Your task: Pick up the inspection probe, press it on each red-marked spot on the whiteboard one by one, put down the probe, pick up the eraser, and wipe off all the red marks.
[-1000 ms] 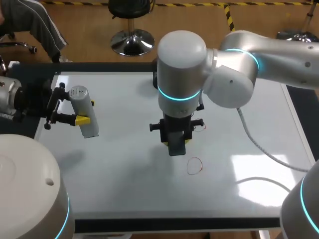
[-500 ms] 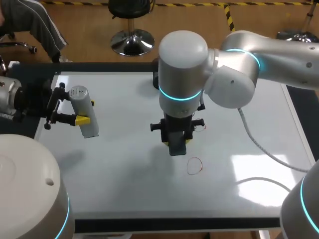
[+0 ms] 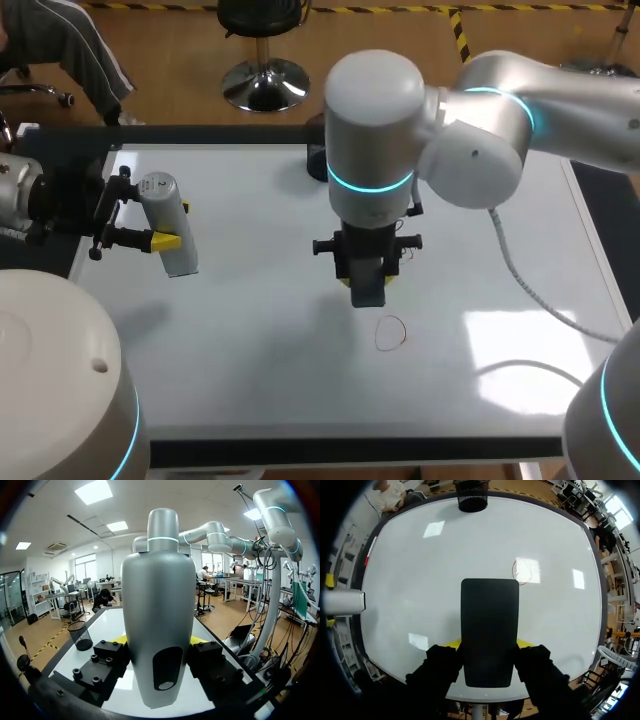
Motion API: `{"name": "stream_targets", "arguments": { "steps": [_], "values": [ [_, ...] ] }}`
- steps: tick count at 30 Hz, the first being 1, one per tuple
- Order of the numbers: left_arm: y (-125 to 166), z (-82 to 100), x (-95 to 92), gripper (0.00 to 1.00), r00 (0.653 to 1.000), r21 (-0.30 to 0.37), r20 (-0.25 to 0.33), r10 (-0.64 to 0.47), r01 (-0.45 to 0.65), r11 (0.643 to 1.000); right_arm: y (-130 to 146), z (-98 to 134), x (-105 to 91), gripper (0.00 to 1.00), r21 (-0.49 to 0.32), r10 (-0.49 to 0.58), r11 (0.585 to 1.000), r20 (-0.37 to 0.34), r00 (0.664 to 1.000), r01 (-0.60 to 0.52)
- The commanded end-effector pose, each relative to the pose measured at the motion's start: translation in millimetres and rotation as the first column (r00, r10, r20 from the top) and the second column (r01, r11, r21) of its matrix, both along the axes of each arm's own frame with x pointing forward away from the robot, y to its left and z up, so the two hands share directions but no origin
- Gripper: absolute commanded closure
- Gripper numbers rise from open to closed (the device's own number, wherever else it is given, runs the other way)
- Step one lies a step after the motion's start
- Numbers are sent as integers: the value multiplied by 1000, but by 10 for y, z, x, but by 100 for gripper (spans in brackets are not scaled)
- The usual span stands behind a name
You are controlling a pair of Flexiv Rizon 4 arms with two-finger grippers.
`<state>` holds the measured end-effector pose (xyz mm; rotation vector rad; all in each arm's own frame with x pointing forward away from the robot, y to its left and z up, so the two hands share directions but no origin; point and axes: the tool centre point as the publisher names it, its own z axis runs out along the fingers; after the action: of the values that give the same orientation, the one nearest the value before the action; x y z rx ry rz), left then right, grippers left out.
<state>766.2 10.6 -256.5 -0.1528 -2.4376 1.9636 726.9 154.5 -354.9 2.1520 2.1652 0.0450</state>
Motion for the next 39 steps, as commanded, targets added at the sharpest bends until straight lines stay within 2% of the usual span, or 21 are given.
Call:
{"name": "stream_targets", "arguments": {
  "steps": [1,12,29,33,39],
  "values": [
    [9,12,-2,100,1000,0,1,-1,1,1000,-238,177,-104,100,36,1,999,5,1000,-1],
    [9,12,-2,100,1000,0,1,-1,1,1000,-709,397,-148,100,140,15,990,-60,998,-6],
    [9,12,-2,100,1000,0,1,-1,1,1000,-1504,400,-111,100,136,-111,984,-42,993,115],
    [9,12,-2,100,1000,0,1,-1,1,1000,-1694,384,-114,100,92,-155,983,-29,988,157],
    [9,12,-2,100,1000,0,1,-1,1,1000,-1924,405,-87,100,85,-202,975,-25,979,203]
  ]
}}
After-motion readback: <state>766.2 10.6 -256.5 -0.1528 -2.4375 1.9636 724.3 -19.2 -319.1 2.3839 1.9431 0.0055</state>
